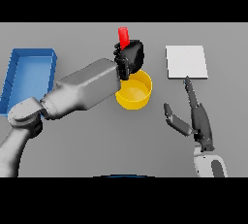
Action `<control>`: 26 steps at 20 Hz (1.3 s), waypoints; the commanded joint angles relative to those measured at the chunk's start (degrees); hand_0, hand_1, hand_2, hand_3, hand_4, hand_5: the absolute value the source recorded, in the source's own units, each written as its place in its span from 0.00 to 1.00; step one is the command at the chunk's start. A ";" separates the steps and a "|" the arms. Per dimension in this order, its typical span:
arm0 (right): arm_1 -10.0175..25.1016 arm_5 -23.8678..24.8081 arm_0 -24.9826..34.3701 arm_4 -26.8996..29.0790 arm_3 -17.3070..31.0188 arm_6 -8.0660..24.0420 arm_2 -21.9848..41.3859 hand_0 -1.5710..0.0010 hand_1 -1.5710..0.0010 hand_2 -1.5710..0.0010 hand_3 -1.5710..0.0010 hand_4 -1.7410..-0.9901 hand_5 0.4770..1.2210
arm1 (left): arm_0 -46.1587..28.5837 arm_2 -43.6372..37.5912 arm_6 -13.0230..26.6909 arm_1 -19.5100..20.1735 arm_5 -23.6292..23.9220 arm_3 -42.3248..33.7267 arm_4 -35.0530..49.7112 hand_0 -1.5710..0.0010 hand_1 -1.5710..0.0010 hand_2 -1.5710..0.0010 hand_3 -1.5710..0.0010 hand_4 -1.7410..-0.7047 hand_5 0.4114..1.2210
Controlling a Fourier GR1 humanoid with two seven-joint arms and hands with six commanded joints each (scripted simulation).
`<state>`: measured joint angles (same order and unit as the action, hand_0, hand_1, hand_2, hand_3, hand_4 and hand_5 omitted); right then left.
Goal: Pick up the red beaker and tilt it to pour out 1 green nut into yellow bowl. Pick up the yellow bowl and place it on the metallic measuring scale.
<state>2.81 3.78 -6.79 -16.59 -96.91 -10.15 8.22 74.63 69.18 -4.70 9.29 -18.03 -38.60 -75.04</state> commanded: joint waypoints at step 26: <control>-1.48 -0.07 2.36 1.02 0.70 2.04 0.47 1.00 1.00 1.00 1.00 0.96 0.24 | 8.11 -39.85 11.94 21.86 15.37 23.65 44.03 0.00 0.00 0.00 0.10 0.00 1.00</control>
<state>1.34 3.73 -4.43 -15.56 -96.21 -7.99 8.67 82.66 29.40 7.30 31.25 -2.74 -14.89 -30.90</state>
